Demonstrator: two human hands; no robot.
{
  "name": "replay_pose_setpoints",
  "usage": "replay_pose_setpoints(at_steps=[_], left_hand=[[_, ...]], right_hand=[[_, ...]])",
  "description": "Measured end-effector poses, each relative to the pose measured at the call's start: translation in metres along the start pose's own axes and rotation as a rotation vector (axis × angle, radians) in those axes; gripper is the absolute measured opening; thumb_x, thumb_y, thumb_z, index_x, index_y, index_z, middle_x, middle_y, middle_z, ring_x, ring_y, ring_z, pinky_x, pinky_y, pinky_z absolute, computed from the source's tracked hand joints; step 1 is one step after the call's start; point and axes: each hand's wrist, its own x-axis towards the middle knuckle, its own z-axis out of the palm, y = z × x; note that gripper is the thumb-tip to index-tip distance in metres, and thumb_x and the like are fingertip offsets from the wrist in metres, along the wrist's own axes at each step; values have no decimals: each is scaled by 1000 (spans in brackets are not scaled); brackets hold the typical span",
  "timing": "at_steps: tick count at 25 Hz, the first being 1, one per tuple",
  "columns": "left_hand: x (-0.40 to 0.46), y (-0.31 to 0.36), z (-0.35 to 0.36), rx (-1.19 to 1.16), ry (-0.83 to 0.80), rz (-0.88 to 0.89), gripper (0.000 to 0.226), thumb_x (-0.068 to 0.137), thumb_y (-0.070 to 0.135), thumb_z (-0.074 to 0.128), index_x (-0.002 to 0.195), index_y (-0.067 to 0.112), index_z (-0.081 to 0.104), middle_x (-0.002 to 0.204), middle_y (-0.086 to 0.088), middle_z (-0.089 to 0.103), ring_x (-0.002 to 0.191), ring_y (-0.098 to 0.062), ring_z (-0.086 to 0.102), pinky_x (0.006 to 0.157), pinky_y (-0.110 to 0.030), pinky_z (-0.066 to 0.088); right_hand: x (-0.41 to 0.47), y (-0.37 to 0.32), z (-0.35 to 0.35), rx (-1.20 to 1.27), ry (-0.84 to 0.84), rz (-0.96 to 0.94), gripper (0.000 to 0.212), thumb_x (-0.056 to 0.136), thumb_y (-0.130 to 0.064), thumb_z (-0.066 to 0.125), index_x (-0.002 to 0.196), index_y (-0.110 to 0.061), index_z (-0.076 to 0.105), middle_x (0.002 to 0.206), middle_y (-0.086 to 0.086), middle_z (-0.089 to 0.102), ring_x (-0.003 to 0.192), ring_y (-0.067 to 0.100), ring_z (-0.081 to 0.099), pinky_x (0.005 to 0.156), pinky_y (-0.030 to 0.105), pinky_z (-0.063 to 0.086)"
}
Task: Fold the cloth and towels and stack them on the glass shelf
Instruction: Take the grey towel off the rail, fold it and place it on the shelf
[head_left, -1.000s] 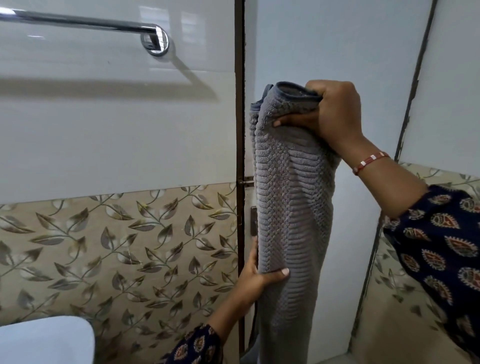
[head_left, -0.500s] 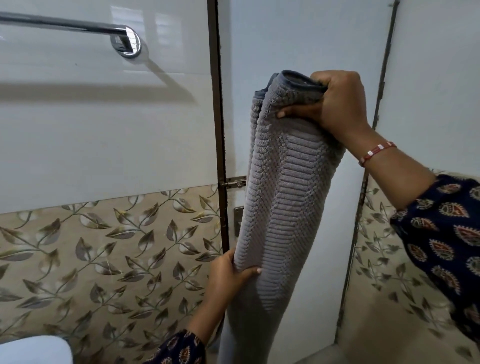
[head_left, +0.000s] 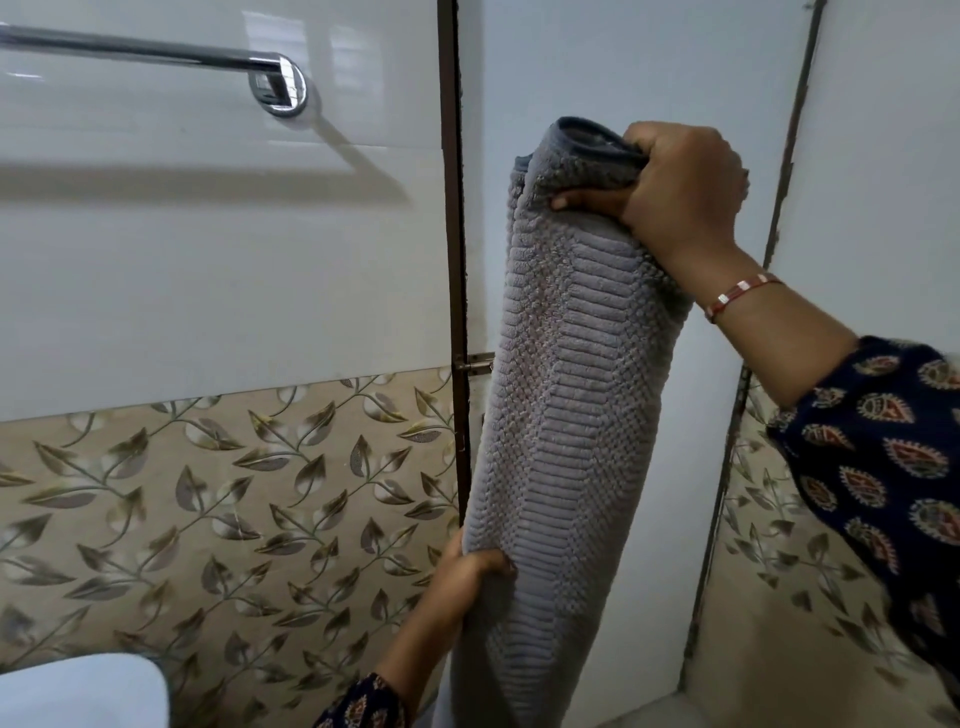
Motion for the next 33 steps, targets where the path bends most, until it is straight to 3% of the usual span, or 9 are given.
replay_pose_setpoints(at_steps=[2, 6, 11, 14, 17, 19, 24, 28, 33], left_hand=[[-3, 10, 2, 17, -33, -33, 61, 41, 19, 67, 101, 18, 56, 111, -9, 62, 106, -28, 58, 95, -45, 48], [-11, 18, 7, 9, -71, -60, 77, 35, 15, 65, 111, 10, 52, 112, -12, 62, 105, -28, 58, 96, -43, 48], [-28, 27, 13, -161, -100, -58, 40, 47, 9, 56, 87, 5, 58, 83, -10, 63, 79, -23, 58, 65, -29, 46], [-20, 30, 9, -279, -96, -111, 21, 73, 8, 54, 91, 2, 61, 77, -13, 70, 79, -28, 61, 68, -31, 47], [-11, 26, 6, -368, -82, -145, 22, 79, 8, 47, 93, 0, 62, 68, -14, 73, 82, -33, 61, 69, -36, 49], [-9, 26, 4, -420, -78, -138, 24, 79, 9, 47, 96, -1, 62, 71, -16, 73, 85, -35, 61, 69, -38, 49], [-6, 44, -7, -502, -91, -83, 37, 68, 18, 53, 99, -1, 62, 77, -17, 73, 81, -34, 63, 68, -39, 50], [-6, 58, -16, -437, -142, -65, 38, 70, 21, 56, 100, 0, 62, 84, -18, 72, 83, -34, 64, 76, -41, 51], [-2, 72, -34, -313, -11, -31, 39, 78, 21, 58, 112, 3, 56, 102, -20, 68, 90, -33, 63, 73, -38, 51]], right_hand=[[-1, 1, 13, -82, 7, 38, 53, 63, -71, 64, 69, -20, 54, 69, 1, 52, 67, 16, 47, 53, 27, 23], [-31, 21, 64, -211, -157, 122, 48, 73, -65, 61, 74, -18, 51, 77, 10, 64, 74, 27, 60, 64, 29, 28], [-122, 53, 105, 31, -749, 591, 69, 78, -66, 52, 106, -3, 55, 106, 16, 57, 96, 26, 59, 72, 29, 41], [-169, 68, 104, 59, -1201, 992, 98, 78, -75, 35, 130, 7, 44, 126, 29, 53, 107, 35, 59, 86, 40, 50], [-207, 78, 96, 400, -1511, 1302, 109, 69, -81, 34, 140, 2, 36, 140, 24, 44, 124, 39, 49, 92, 48, 46], [-225, 82, 91, 684, -1458, 1381, 105, 61, -81, 38, 134, -5, 46, 133, 18, 53, 118, 33, 52, 91, 46, 47], [-242, 78, 85, 1207, -946, 1474, 84, 48, -65, 72, 109, -8, 67, 107, 16, 71, 100, 28, 65, 81, 39, 53], [-240, 61, 94, 1271, -977, 1396, 93, 14, -61, 86, 91, -10, 74, 97, 16, 74, 85, 27, 72, 68, 35, 58], [-224, 39, 105, 1329, -884, 1276, 41, 61, -22, 80, 97, -10, 66, 82, 7, 76, 70, 19, 71, 64, 29, 58]])
